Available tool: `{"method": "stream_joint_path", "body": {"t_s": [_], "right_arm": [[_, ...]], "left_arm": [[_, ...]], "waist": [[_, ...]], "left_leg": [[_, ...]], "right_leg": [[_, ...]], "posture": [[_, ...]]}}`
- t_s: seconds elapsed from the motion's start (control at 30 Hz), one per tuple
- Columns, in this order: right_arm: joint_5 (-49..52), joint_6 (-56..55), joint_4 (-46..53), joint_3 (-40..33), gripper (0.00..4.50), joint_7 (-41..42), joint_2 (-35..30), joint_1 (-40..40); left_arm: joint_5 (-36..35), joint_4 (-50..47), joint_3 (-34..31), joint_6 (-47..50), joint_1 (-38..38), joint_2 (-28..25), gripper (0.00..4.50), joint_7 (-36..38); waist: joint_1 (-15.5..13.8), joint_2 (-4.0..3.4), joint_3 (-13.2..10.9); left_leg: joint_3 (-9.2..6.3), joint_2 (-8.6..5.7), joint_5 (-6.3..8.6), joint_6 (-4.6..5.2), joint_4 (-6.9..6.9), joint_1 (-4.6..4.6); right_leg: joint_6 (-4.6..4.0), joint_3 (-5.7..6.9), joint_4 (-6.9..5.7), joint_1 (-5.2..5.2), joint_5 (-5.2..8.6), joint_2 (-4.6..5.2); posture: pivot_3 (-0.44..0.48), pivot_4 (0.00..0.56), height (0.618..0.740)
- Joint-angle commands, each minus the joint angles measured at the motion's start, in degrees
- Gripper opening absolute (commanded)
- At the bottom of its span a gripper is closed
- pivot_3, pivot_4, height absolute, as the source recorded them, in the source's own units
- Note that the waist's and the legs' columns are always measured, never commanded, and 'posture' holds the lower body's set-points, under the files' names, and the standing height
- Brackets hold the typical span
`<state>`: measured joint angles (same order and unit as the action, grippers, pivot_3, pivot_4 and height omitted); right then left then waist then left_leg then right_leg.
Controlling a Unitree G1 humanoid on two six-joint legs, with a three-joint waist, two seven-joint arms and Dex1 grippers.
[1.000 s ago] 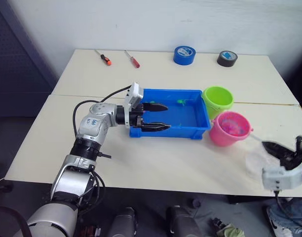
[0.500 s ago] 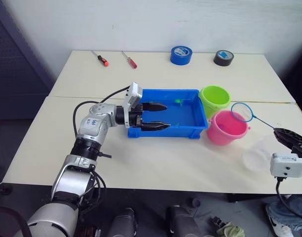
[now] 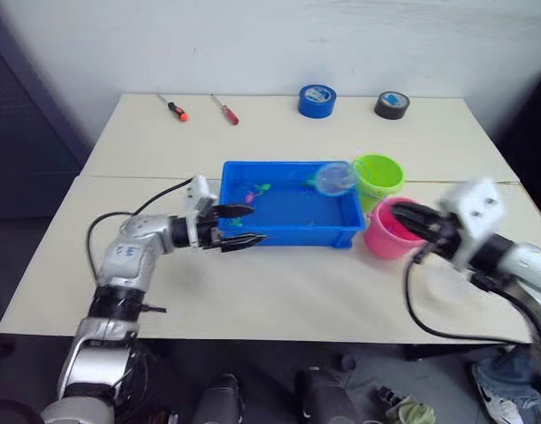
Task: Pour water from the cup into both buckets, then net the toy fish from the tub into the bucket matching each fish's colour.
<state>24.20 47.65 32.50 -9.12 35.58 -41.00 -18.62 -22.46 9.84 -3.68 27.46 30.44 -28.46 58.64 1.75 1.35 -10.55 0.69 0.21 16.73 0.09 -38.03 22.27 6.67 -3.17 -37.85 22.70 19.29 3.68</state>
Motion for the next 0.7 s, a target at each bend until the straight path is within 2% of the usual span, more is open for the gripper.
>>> {"method": "stream_joint_path", "body": {"t_s": [0.03,0.17,0.33,0.53,0.7], "right_arm": [[-0.5,3.0,-5.1,6.5,0.00,-1.3,2.4,-6.1],[-2.9,2.4,-14.3,13.5,0.00,-1.2,6.7,-13.1],[-6.4,-0.5,-24.9,18.9,0.00,0.2,9.4,-18.1],[-9.7,-4.0,-31.9,21.2,0.00,0.4,11.5,-21.0],[-10.2,-5.4,-34.1,20.4,0.00,-0.6,15.1,-21.9]], "left_arm": [[-2.2,-6.7,-4.2,2.3,-4.1,-2.4,4.47,-3.3],[-2.9,-11.1,-7.1,3.3,-8.3,-3.5,4.47,-6.8],[-4.2,-15.0,-8.5,4.6,-10.6,-3.9,4.47,-9.5],[-4.7,-17.5,-8.5,4.8,-12.6,-3.8,4.47,-11.1],[-5.3,-18.1,-8.3,4.7,-12.8,-3.6,4.47,-12.2]], "waist": [[-0.3,0.00,0.0],[-0.3,0.01,0.0],[-0.3,0.01,0.0],[-0.1,0.01,0.0],[0.0,0.00,0.0]], "left_leg": [[-0.06,0.01,0.00,-0.01,0.01,0.02],[-0.20,-0.20,0.04,0.05,0.01,0.16],[-0.29,-0.43,0.08,0.16,0.02,0.20],[-0.31,-0.45,0.10,0.17,0.09,0.23],[-0.31,-0.43,0.08,0.15,0.12,0.23]], "right_leg": [[-0.01,0.07,0.02,0.00,0.00,0.00],[-0.01,0.29,0.10,0.01,0.00,0.34],[0.00,0.57,0.12,0.00,0.00,0.67],[0.00,0.84,0.13,0.05,0.00,0.70],[0.00,1.13,0.16,0.05,0.00,0.70]], "posture": [[0.000,0.150,0.740],[0.000,0.150,0.740],[0.000,0.150,0.740],[0.000,0.150,0.740],[0.000,0.150,0.740]]}}
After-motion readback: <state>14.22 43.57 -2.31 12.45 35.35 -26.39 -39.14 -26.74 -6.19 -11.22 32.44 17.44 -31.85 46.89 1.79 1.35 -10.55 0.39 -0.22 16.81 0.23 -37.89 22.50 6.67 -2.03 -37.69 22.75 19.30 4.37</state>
